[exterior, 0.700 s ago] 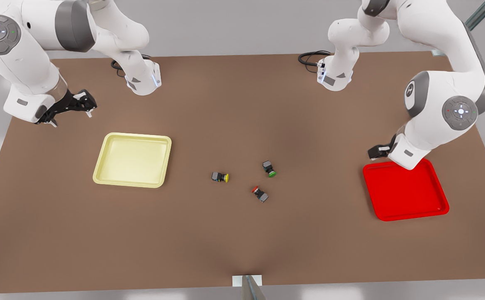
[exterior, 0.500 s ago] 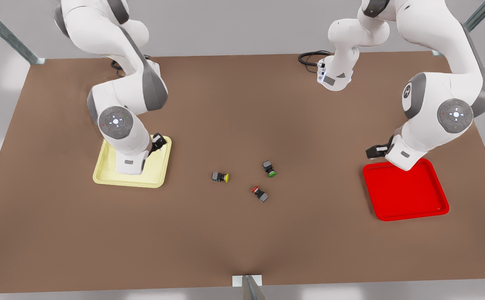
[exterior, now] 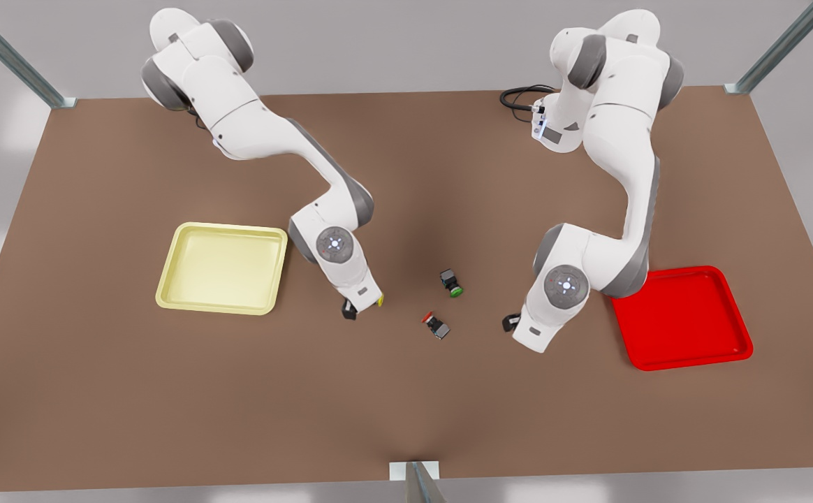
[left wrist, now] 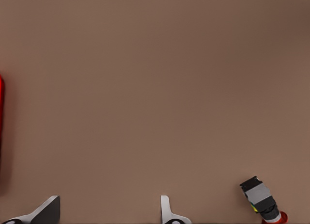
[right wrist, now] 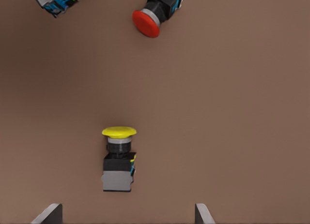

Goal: Place the switches on the corresponding trays according to their colors

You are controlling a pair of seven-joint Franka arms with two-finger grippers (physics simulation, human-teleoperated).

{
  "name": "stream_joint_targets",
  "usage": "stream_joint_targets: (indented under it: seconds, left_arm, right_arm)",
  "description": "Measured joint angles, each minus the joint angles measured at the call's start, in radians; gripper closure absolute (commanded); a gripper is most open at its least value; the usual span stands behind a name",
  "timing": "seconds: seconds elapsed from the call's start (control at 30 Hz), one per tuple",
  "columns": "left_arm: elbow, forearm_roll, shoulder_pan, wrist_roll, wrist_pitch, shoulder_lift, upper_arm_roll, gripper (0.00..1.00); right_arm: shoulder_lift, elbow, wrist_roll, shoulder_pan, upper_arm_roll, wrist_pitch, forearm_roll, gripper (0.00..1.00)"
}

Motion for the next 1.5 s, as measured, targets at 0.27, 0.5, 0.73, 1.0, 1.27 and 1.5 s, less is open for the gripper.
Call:
stream_joint_targets:
  seconds: [0.27,0.5,0.73,1.0,1.27,1.5]
  left_arm:
    - [0.163,0.019,-0.237,-0.604,-0.007,0.192,0.035,0.0]
    - [0.264,-0.006,-0.282,-0.849,0.039,0.3,0.022,0.0]
    - [0.223,-0.017,-0.272,-0.734,0.12,0.306,-0.001,0.0]
    - [0.152,-0.058,-0.217,-0.749,0.17,0.272,-0.018,0.0]
    - [0.162,-0.123,-0.229,-0.783,0.258,0.309,-0.018,0.01]
    - [0.151,-0.137,-0.216,-0.76,0.256,0.31,-0.014,0.01]
  right_arm:
    - [-0.033,-0.157,0.187,0.036,-0.002,0.097,-0.003,0.0]
    - [0.01,-0.167,0.186,0.036,-0.018,0.154,-0.006,0.0]
    - [0.037,-0.165,0.186,0.037,-0.029,0.19,-0.019,0.0]
    - [0.061,-0.159,0.183,0.039,-0.034,0.233,-0.024,0.0]
    - [0.098,-0.137,0.183,0.046,-0.035,0.249,-0.025,0.0]
    - [0.098,-0.14,0.185,0.046,-0.035,0.273,-0.032,0.11]
